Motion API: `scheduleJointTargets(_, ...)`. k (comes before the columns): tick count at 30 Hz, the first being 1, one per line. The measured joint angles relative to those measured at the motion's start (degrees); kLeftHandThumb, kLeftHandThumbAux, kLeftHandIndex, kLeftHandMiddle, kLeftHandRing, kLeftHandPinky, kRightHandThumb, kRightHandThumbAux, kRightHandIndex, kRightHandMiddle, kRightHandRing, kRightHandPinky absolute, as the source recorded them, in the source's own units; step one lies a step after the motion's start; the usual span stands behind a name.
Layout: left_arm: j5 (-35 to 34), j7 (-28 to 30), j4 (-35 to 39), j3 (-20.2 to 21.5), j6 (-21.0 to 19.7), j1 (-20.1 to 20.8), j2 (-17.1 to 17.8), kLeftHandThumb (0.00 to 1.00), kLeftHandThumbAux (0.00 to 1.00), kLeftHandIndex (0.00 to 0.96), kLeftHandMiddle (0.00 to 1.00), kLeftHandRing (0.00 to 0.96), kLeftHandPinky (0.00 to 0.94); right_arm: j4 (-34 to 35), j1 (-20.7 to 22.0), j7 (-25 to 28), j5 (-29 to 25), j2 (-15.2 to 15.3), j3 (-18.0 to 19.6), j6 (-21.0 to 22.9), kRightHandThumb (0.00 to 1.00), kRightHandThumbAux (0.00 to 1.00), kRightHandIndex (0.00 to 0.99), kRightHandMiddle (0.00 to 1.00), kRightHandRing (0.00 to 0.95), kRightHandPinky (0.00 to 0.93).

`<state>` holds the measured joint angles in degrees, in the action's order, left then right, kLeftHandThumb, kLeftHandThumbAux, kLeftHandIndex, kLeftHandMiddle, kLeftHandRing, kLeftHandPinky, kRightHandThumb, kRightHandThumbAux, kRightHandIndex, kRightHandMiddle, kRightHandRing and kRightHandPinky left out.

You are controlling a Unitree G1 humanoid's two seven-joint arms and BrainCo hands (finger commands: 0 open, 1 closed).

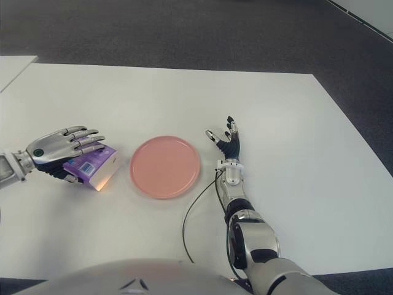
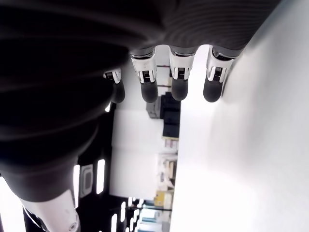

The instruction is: Put the tissue paper into the plate.

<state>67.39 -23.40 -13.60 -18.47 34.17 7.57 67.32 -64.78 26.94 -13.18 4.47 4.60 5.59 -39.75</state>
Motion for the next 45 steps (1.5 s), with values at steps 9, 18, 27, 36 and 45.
scheduleJointTargets(9, 0.1, 0.0, -0.2, 0.0, 0.0, 0.1, 1.0, 0.386, 0.267, 0.000, 0.000, 0.000, 0.000, 1.9, -1.0, -2.4, 1.0, -0.4, -1.0, 0.2, 0.122, 0.689, 0.009, 0.000, 0.000, 0.013)
scheduleJointTargets(18, 0.8, -0.2, -0.2, 0.0, -0.1, 0.6, 1.5, 0.403, 0.273, 0.000, 0.000, 0.000, 0.000, 3.7, -2.0, -3.0, 1.9, -0.3, -2.0, 0.7, 0.109, 0.684, 0.017, 0.007, 0.000, 0.020)
scheduleJointTargets(27, 4.0, -3.2, 0.0, 0.0, -1.5, 1.0, 2.0, 0.403, 0.289, 0.000, 0.000, 0.000, 0.000, 4.7, -2.7, -8.6, 4.6, -0.3, -3.1, 0.7, 0.088, 0.665, 0.028, 0.024, 0.000, 0.020)
scheduleJointTargets(36, 6.5, -4.9, 0.2, 0.0, -3.3, 1.1, 3.2, 0.381, 0.299, 0.000, 0.000, 0.000, 0.000, 5.1, -3.0, -9.3, 5.0, -0.1, -3.9, 0.8, 0.084, 0.644, 0.024, 0.018, 0.000, 0.013)
scheduleJointTargets(45, 7.1, -5.4, 0.2, 0.0, -3.7, 1.1, 4.2, 0.402, 0.313, 0.000, 0.000, 0.000, 0.000, 5.2, -3.1, -9.8, 5.1, 0.0, -4.4, 0.7, 0.068, 0.648, 0.033, 0.020, 0.000, 0.003)
